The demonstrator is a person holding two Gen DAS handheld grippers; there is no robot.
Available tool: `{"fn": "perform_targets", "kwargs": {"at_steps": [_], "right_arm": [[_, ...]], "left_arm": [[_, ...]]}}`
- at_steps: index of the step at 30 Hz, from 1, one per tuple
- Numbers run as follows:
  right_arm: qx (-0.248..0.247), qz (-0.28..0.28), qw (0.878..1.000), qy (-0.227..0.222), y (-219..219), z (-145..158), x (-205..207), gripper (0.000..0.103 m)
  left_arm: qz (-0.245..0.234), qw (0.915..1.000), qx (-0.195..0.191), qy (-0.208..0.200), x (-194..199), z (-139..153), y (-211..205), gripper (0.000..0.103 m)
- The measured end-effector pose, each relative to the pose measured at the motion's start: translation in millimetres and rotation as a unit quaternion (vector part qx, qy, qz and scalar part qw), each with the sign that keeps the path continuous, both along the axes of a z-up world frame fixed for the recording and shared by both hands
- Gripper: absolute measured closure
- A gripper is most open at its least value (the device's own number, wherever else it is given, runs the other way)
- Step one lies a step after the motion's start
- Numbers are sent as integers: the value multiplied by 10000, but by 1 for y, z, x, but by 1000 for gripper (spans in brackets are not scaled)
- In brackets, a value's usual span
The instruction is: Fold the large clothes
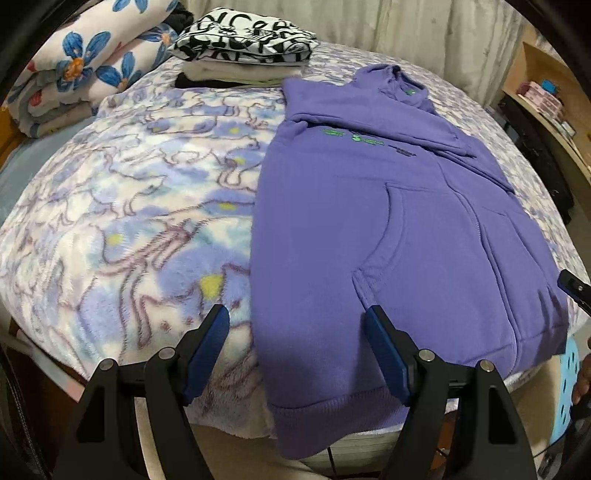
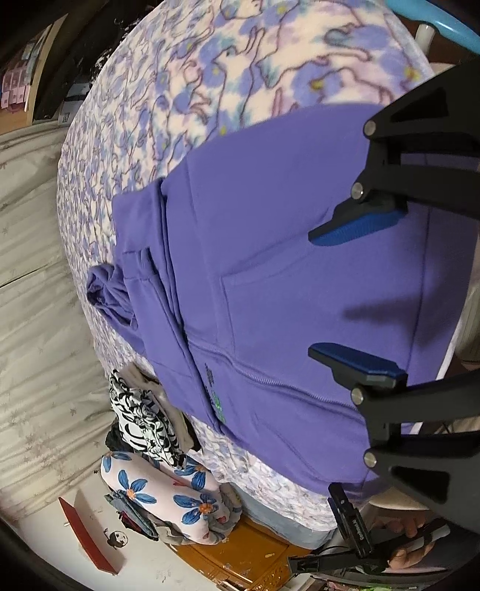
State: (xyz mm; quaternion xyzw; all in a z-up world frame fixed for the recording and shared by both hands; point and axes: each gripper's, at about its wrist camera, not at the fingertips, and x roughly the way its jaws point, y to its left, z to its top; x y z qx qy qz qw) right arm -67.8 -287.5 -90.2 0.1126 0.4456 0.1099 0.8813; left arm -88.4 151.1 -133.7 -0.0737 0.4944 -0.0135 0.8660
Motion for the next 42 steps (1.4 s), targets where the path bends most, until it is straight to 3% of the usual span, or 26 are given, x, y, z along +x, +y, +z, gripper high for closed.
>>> {"fn": "perform_targets", "kwargs": {"at_steps": [5, 11, 15, 19, 24, 28, 33, 42], "right_arm": [[-32, -256, 9996, 141, -32, -7, -5, 48], [260, -397, 9986, 241, -72, -14, -21, 48], [436, -337, 9983, 177, -82, -12, -29, 48], [302, -446, 9984, 178, -90, -12, -34, 48], [638, -325, 9959, 546, -97, -32, -29, 48], [1129, 74, 9919, 578, -90, -37, -25, 47], [1371, 584, 9873, 560, -72, -37, -16, 47], [2107, 678, 9741, 470, -80, -47, -5, 47]], "left_arm": [[-162, 9993, -319, -146, -5, -3, 6, 25], [-447, 9945, -922, -212, -12, -3, 12, 25], [-504, 9941, -943, -157, -13, -9, 12, 25], [-551, 9935, -980, -169, -13, -10, 14, 25], [-590, 9916, -1146, -43, -7, -17, 18, 25], [-613, 9898, -1284, 37, -2, -21, 20, 25], [-775, 9849, -1548, -52, -3, -21, 25, 25], [-949, 9795, -1767, -187, -2, -26, 25, 25]]}}
